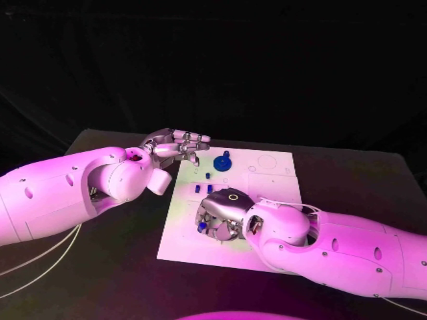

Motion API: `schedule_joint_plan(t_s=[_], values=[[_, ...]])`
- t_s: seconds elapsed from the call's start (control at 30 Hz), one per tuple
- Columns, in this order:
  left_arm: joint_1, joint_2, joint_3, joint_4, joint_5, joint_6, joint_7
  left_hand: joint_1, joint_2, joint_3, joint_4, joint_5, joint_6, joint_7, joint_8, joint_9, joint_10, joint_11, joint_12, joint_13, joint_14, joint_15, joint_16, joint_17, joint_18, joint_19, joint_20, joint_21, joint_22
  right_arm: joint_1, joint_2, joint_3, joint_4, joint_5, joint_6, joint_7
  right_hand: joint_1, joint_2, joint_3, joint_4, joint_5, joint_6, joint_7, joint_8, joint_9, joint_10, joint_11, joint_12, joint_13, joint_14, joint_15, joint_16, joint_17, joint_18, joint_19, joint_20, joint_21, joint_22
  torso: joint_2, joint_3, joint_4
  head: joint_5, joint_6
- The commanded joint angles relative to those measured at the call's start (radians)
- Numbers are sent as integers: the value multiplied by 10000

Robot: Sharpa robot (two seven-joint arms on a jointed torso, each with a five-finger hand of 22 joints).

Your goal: Assemble the parts on the task board

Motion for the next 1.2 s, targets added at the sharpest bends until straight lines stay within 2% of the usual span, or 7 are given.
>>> schedule_joint_plan(t_s=[0.03,0.3,0.57,0.87,1.07,1.13,1.2], values=[[5,9,6,36,41,154,48,-4,93,-72,-3,17,-24,-29,11,-14,-73,6,67,15,-79,9,-53,-13,140,-86,16,-47,-12,-22,60,-18,-22,-226,193,-178,-237,-114,8,76,39,-334,165,-225,-21,-328,110,-186,-66,343,125,28,-16,-61,178,34,-215,1996,-3,-5,7,-9,10],[5,7,6,32,41,170,29,-4,93,-72,-3,17,-24,-29,11,-14,-73,6,67,15,-79,9,-53,-13,140,-86,16,-47,-12,-33,98,-30,-52,-237,-88,-233,-697,-520,-337,166,311,-1456,449,-337,-291,-1368,455,-452,-218,64,409,-468,-760,119,-229,296,-1205,1725,-4,0,0,-2,34],[5,5,6,25,41,194,4,-4,93,-72,-3,17,-24,-29,11,-14,-73,6,67,15,-79,9,-53,-13,140,-86,16,-47,-12,-57,-58,-31,111,-307,-596,-259,-743,-540,-642,125,389,-1643,328,-310,-350,-1748,421,-306,-222,-87,401,-679,-1090,221,-429,341,-1693,1594,-2,10,-3,-17,70],[5,-27,6,14,41,225,-18,-12,94,-84,-1,16,-25,-29,11,-15,-81,7,71,15,-82,9,-54,-21,140,-87,17,-52,-15,-32,-1003,40,1003,-192,-1815,-178,-714,-444,-2030,313,324,-2218,56,-290,-473,-2336,427,332,-156,-251,410,-897,-1509,296,-580,362,-2182,1463,-3,17,-20,-124,91],[4,-62,2,19,41,211,-9,-12,94,-84,-1,16,-25,-29,11,-15,-81,7,71,15,-82,9,-54,-21,140,-87,17,-52,-15,348,-2437,127,1746,1717,-2100,-68,-948,-195,-2459,678,6,-1435,264,58,-305,-1004,199,1442,217,33,225,-548,-1075,146,-190,225,-1367,1692,-23,0,-39,-369,148],[4,-89,-5,32,41,197,-2,-12,94,-84,-1,16,-25,-29,11,-15,-81,7,71,15,-82,9,-54,-21,140,-87,17,-52,-15,527,-2967,137,1866,2599,-1868,-179,-1823,-250,-3003,1278,434,-1115,143,214,-239,57,5,2091,592,221,71,-224,-619,4,128,109,-585,1913,-37,-13,-71,-458,176],[4,-112,-24,46,41,185,6,-12,94,-84,-1,16,-25,-29,11,-15,-81,7,71,15,-82,9,-54,-21,140,-87,17,-52,-15,656,-3467,142,1969,3223,-1651,-305,-1897,-306,-3310,1380,636,-1003,15,291,-204,634,-151,2619,994,348,-74,56,-219,-91,321,-29,-75,2058,-51,-22,-109,-526,204]])
